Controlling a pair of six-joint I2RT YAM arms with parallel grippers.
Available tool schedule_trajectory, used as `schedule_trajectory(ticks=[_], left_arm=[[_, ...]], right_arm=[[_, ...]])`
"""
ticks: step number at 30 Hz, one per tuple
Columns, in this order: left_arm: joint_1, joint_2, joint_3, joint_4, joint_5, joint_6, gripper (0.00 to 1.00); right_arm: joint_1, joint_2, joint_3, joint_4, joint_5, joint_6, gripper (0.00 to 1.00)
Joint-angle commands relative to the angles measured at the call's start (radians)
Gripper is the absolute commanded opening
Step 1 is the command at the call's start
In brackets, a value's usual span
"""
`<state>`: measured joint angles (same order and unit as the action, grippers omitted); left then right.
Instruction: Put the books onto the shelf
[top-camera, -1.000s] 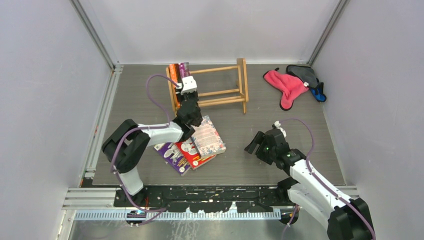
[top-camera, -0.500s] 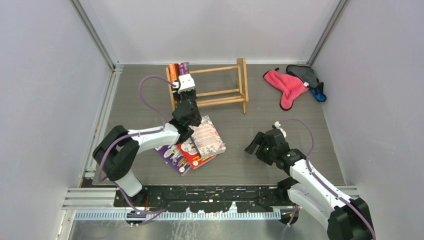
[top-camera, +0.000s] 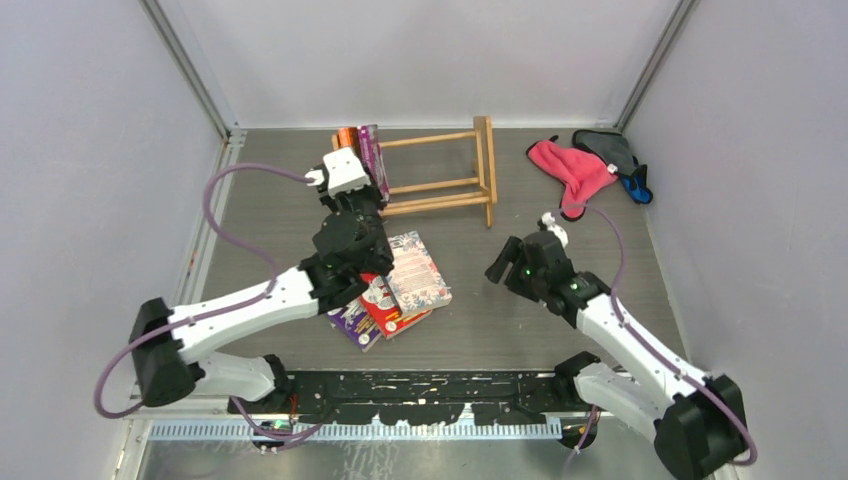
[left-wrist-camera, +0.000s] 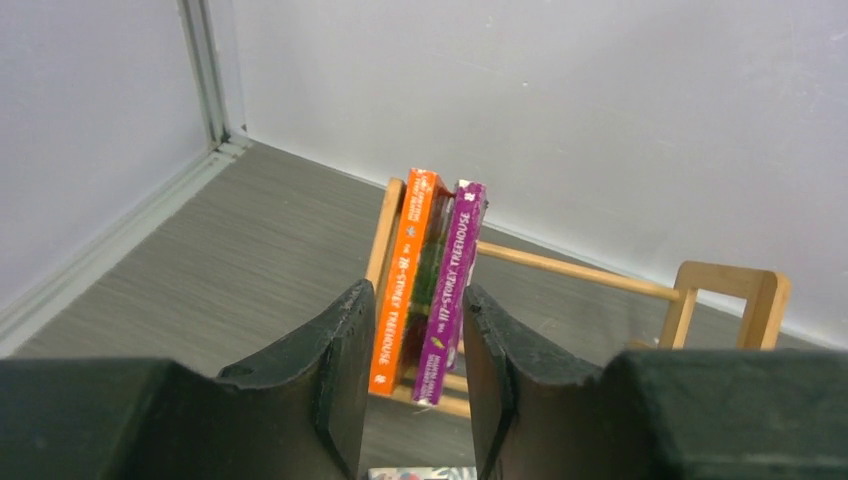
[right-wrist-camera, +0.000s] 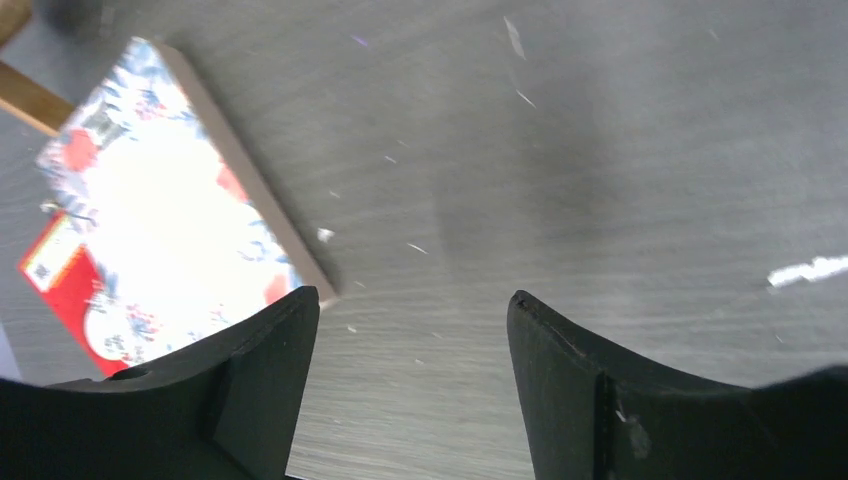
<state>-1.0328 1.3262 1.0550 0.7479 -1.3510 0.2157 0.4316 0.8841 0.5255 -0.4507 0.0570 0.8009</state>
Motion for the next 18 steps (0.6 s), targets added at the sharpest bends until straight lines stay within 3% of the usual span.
schedule_trajectory(ticks=[1, 3, 7, 13, 18], left_arm=[[-0.051, -0.151, 0.104, -0.648, -0.095, -0.452, 0.37], [-0.054, -0.198, 0.175, -1.102, -0.058, -0.818, 0.35], [-0.071, -0.237, 0.223, -1.487, -0.018, -1.109, 0.32], [-0.080, -0.284, 0.196, -1.653, 0.073, -1.257, 0.30], [-0.081, -0.301, 0.127, -1.644, 0.147, -1.269, 0.30]], right_arm=[[0.076, 0.126, 0.212, 0.080, 0.087, -0.081, 0.72], [0.102, 0.213, 0.308, 0.106, 0.104, -0.099, 0.66], [0.123, 0.419, 0.540, 0.146, 0.088, -0.126, 0.43], [0.129, 0.764, 0.862, 0.175, 0.029, -0.133, 0.06], [0.137, 1.009, 1.133, 0.154, -0.025, -0.132, 0.01]])
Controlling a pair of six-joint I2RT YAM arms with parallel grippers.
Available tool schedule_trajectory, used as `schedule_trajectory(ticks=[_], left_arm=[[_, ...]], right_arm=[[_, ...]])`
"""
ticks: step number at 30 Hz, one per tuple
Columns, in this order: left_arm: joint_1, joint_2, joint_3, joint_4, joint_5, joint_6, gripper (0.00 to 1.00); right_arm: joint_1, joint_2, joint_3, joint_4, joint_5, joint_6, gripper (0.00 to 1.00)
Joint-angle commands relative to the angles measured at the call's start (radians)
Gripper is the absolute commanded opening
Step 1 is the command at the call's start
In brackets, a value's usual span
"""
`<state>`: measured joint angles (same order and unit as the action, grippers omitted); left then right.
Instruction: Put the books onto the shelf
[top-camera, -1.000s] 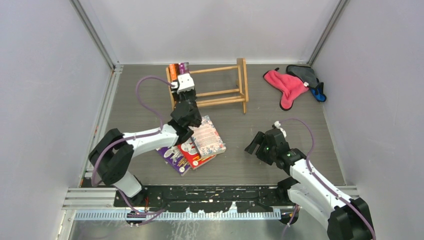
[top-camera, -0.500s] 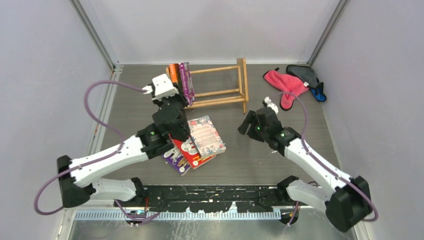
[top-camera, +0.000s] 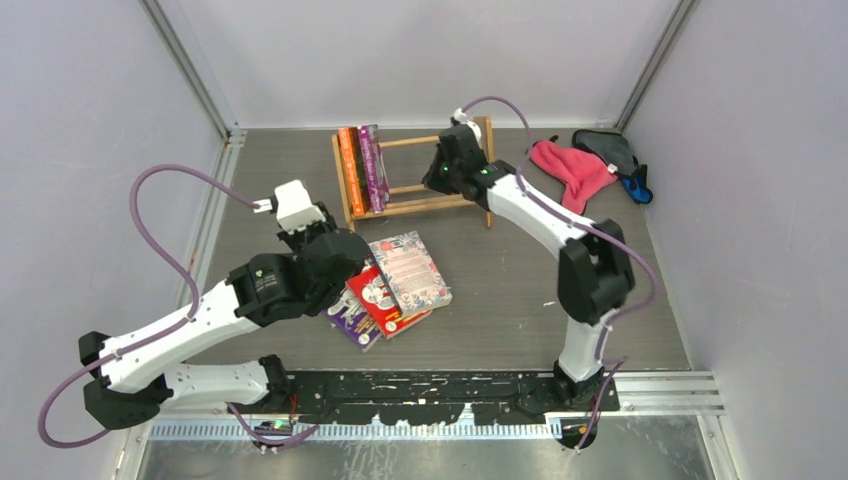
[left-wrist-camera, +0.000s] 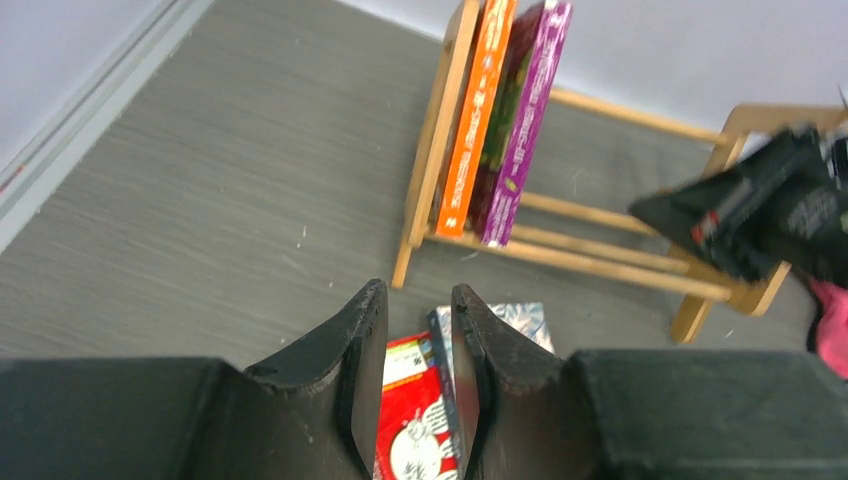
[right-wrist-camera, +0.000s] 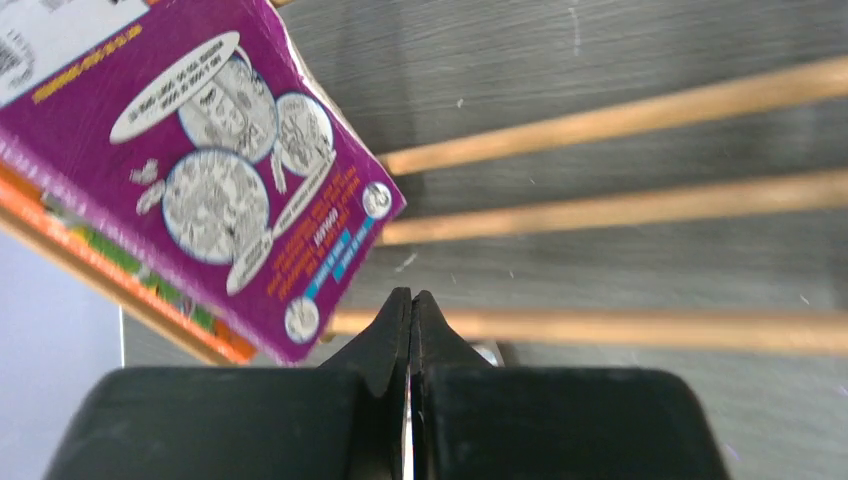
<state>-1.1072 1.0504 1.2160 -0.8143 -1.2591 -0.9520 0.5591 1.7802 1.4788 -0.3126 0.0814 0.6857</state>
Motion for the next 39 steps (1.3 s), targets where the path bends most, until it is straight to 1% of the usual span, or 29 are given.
schedule_trajectory(ticks=[1, 6, 11, 15, 21, 26, 30, 32, 35, 37, 39], left_arm=[[-0.005, -0.026, -0.045, -0.080, 0.069, -0.103, 0.30], [-0.005, -0.018, -0.087, -0.078, 0.126, -0.108, 0.30], [-0.006, -0.035, -0.119, -0.093, 0.132, -0.121, 0.30], [-0.005, -0.061, -0.141, -0.080, 0.131, -0.103, 0.30], [0.007, -0.077, -0.173, -0.077, 0.155, -0.098, 0.30], [0.008, -0.088, -0.187, -0.097, 0.166, -0.119, 0.30], [0.007, -0.096, -0.194, -0.100, 0.170, -0.124, 0.31], [0.007, -0.094, -0.198, -0.101, 0.174, -0.129, 0.31], [0.008, -0.086, -0.205, -0.101, 0.182, -0.131, 0.31], [0.008, -0.079, -0.208, -0.101, 0.194, -0.131, 0.32], [0.008, -0.071, -0.213, -0.101, 0.205, -0.131, 0.34]], right_arm=[[0.011, 0.157, 0.235, 0.010, -0.057, -0.019, 0.01], [0.022, 0.367, 0.518, -0.056, -0.117, -0.019, 0.01], [0.043, 0.558, 0.766, -0.135, -0.143, -0.007, 0.01], [0.056, 0.650, 0.887, -0.155, -0.158, 0.017, 0.01], [0.101, 0.716, 0.978, -0.168, -0.178, 0.027, 0.01], [0.127, 0.710, 0.961, -0.163, -0.158, 0.028, 0.01], [0.128, 0.664, 0.889, -0.129, -0.137, 0.033, 0.01], [0.127, 0.640, 0.865, -0.138, -0.110, 0.020, 0.01], [0.125, 0.583, 0.780, -0.108, -0.059, 0.005, 0.01], [0.118, 0.548, 0.734, -0.088, -0.037, 0.001, 0.03], [0.108, 0.506, 0.691, -0.072, -0.019, -0.009, 0.06]])
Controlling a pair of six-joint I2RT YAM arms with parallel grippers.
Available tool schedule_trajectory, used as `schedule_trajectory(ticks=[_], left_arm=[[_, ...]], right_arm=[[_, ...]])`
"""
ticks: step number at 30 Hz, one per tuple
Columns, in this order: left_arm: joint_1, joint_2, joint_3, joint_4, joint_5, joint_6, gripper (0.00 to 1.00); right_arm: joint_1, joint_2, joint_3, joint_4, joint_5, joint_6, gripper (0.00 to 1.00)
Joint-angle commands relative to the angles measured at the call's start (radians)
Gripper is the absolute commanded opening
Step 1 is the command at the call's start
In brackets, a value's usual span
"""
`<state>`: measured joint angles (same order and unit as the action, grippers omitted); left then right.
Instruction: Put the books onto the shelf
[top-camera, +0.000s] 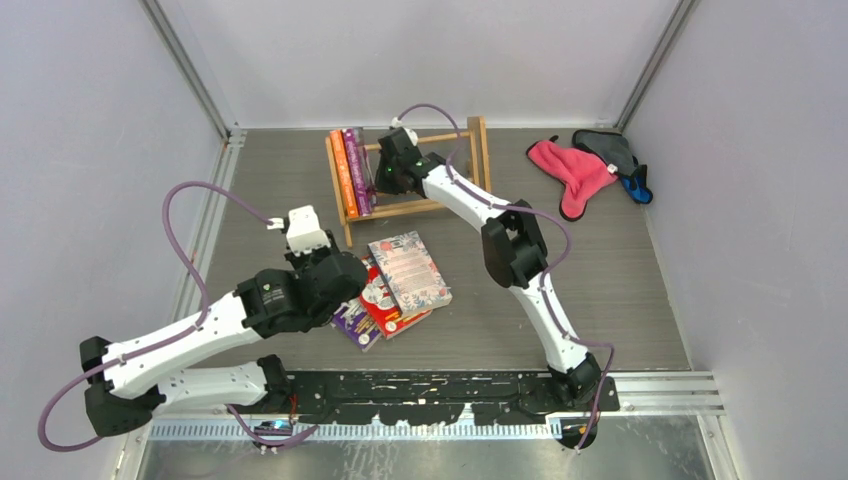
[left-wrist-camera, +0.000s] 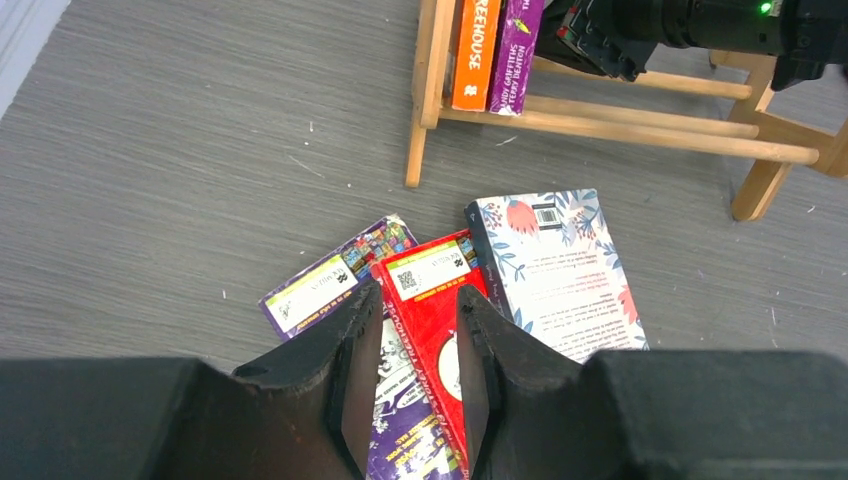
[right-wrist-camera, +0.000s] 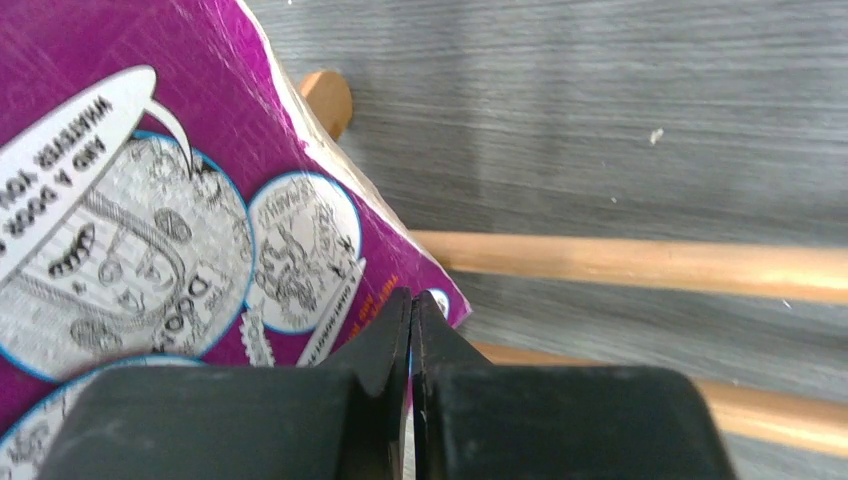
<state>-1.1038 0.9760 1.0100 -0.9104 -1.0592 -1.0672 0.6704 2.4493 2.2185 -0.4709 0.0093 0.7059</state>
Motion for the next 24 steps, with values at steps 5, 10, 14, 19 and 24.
schedule_trajectory(ticks=[5, 10, 14, 19, 24], left_arm=[[0.004, 0.012, -0.027, 0.011, 0.046, -0.017, 0.37], [0.004, 0.050, -0.036, 0.026, 0.112, -0.010, 0.39], [0.005, 0.091, -0.034, 0.031, 0.190, -0.044, 0.43], [0.004, 0.121, -0.053, 0.030, 0.272, -0.139, 0.50], [0.012, 0.121, -0.098, 0.095, 0.319, -0.203, 0.53]], right_arm=[[-0.019, -0.261, -0.144, 0.139, 0.122, -0.090, 0.13], [-0.042, -0.326, -0.170, 0.139, 0.142, -0.145, 0.21], [-0.055, -0.404, -0.256, 0.154, 0.145, -0.161, 0.29], [-0.053, -0.563, -0.432, 0.147, 0.128, -0.184, 0.41], [-0.039, -0.795, -0.734, 0.186, 0.116, -0.165, 0.51]])
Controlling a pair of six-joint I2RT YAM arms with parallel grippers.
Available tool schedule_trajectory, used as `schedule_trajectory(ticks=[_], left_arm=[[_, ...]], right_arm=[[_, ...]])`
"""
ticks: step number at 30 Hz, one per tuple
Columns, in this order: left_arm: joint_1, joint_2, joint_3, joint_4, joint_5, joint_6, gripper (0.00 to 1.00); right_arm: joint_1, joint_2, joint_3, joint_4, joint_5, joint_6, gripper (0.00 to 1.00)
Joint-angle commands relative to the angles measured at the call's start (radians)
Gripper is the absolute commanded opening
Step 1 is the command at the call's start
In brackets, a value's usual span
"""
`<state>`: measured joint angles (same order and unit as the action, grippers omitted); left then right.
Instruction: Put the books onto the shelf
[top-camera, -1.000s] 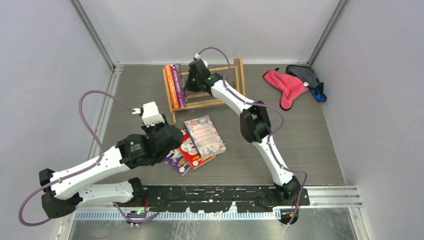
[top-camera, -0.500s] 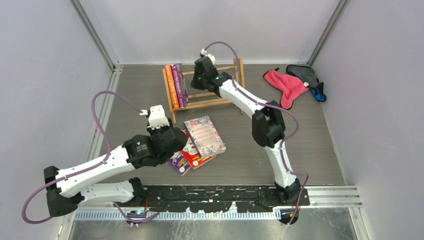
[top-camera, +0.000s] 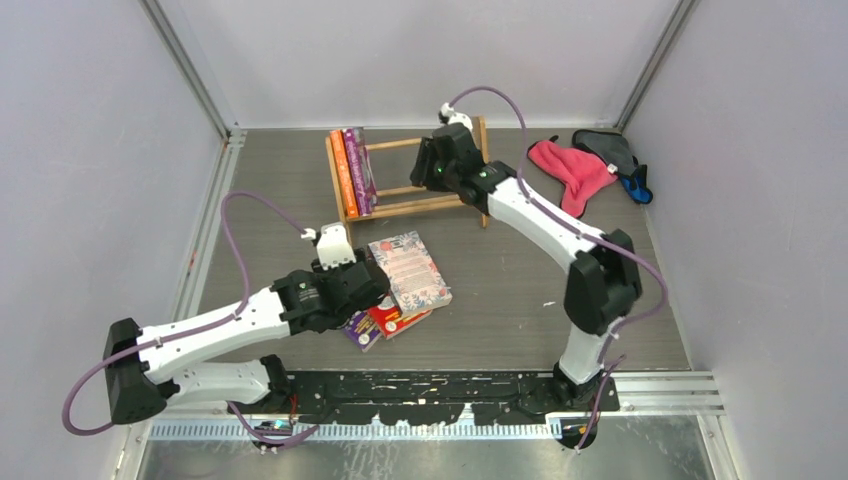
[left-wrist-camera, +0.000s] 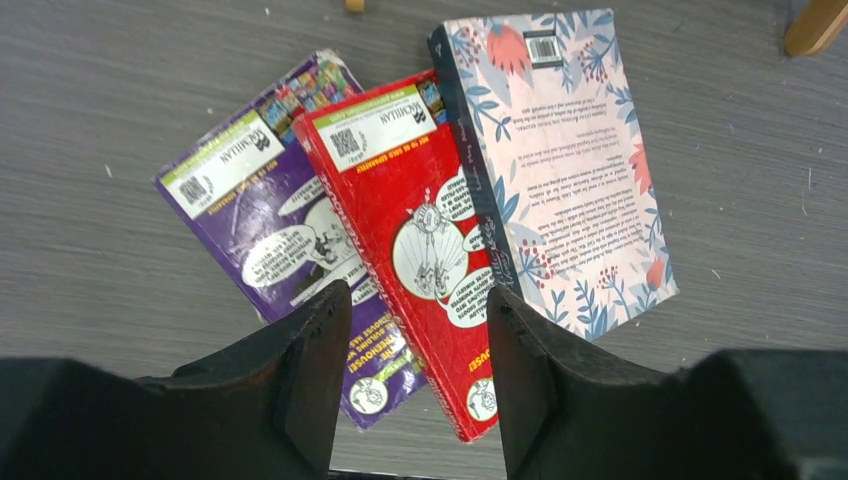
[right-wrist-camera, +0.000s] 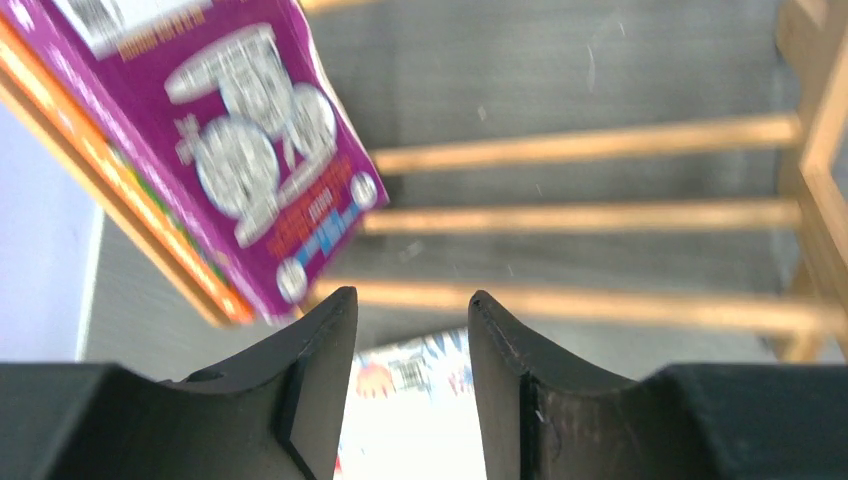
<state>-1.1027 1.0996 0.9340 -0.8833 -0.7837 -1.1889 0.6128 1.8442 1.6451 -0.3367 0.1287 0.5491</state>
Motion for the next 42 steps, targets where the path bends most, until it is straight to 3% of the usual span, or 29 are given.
schedule_trajectory(ticks=[1, 11, 20, 27, 42], left_arm=[[0.015, 0.003, -0.027, 0.081, 0.052, -0.089, 0.53], [0.028, 0.125, -0.021, 0.176, 0.119, -0.155, 0.54], [0.055, 0.171, -0.080, 0.323, 0.145, -0.234, 0.55], [0.062, 0.252, -0.039, 0.323, 0.172, -0.239, 0.55], [0.077, 0.304, -0.033, 0.282, 0.204, -0.253, 0.54]], right_arm=[[0.021, -0.241, -0.222, 0.058, -0.005, 0.004, 0.51], [0.055, -0.642, -0.692, 0.048, -0.062, 0.148, 0.52], [0.076, -0.866, -1.036, 0.185, -0.114, 0.386, 0.62], [0.081, -0.914, -1.176, 0.308, -0.182, 0.531, 0.64], [0.152, -0.826, -1.318, 0.524, -0.143, 0.701, 0.64]])
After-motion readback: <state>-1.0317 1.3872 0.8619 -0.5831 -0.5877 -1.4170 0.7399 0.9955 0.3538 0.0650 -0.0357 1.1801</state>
